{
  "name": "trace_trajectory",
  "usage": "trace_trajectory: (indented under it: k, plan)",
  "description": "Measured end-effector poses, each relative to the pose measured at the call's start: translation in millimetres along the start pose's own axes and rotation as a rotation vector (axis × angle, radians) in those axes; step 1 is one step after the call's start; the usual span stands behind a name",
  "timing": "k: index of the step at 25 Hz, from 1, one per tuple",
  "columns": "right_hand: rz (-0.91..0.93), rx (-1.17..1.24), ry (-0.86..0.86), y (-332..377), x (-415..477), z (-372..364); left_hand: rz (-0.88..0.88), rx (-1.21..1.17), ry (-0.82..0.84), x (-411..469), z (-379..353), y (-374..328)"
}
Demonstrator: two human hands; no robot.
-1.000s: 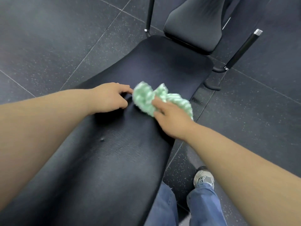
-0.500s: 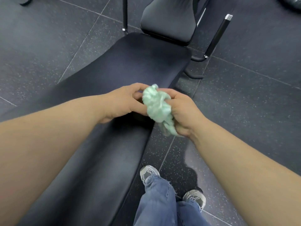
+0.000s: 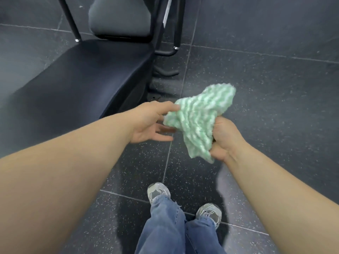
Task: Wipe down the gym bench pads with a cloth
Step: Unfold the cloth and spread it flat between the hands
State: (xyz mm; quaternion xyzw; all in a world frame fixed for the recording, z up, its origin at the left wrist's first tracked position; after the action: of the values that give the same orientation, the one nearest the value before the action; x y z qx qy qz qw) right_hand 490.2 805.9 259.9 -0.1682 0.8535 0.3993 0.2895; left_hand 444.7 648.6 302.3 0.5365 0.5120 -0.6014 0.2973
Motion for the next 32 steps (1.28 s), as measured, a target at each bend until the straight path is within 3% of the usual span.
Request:
trace_trajectory:
  k: [2, 5, 8, 11, 14, 17, 19, 21, 25, 27, 32]
  plan:
    - [0.017, -0.05, -0.052, 7.9, 10.1, 20.1, 0.026, 0.003, 0.026, 26.2, -19.6, -4.3]
    - [0.082, -0.182, -0.112, 19.0, 32.9, 43.8, -0.04, -0.01, -0.103, 70.1, -29.1, -20.2]
    - [0.059, -0.117, -0.199, 27.8, 61.9, 60.9, -0.108, 0.042, -0.168, 101.1, -26.1, -41.6]
    - [-0.011, 0.011, -0.143, 32.5, 91.3, 68.2, -0.176, 0.094, -0.187, 126.9, -26.8, -60.9]
    - [0.029, -0.065, -0.148, 27.8, 124.6, 88.5, -0.197, 0.071, -0.142, 159.6, -32.5, -71.5]
    - [0.088, -0.332, -0.221, 20.2, 150.0, 117.5, -0.204, 0.46, -0.14, 189.3, -41.2, -67.5]
    - [0.093, -0.441, -0.183, 12.0, 162.8, 140.8, -0.212, 0.898, -0.295, 211.1, -48.2, -62.2]
    - [0.045, -0.526, -0.046, -3.5, 173.7, 157.8, -0.244, 1.105, -0.443, 235.5, -49.3, -56.0]
    - [-0.044, -0.807, 0.068, -37.5, 194.6, 192.9, -0.166, 0.866, -0.354, 289.9, -52.9, -38.2]
    - [-0.043, -0.77, 0.007, -54.0, 206.4, 211.7, -0.106, 0.716, -0.34, 321.5, -51.4, -23.3]
    - [0.016, -0.7, -0.154, -94.7, 247.3, 246.6, -0.085, 0.7, -0.358, 387.5, -44.7, 2.8]
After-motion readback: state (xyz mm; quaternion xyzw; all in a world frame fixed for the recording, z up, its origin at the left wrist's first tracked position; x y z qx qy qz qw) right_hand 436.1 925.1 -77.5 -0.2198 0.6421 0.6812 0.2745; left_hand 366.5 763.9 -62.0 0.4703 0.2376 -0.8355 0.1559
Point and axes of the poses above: each hand's wrist, its own x-axis towards the middle knuckle, its own z-axis out of the back of the hand, y = z × x, the point moved 3 cm from there along x, towards the middle knuckle, and after that the axes turned 14 degrees about z, right-handed, at the moved point
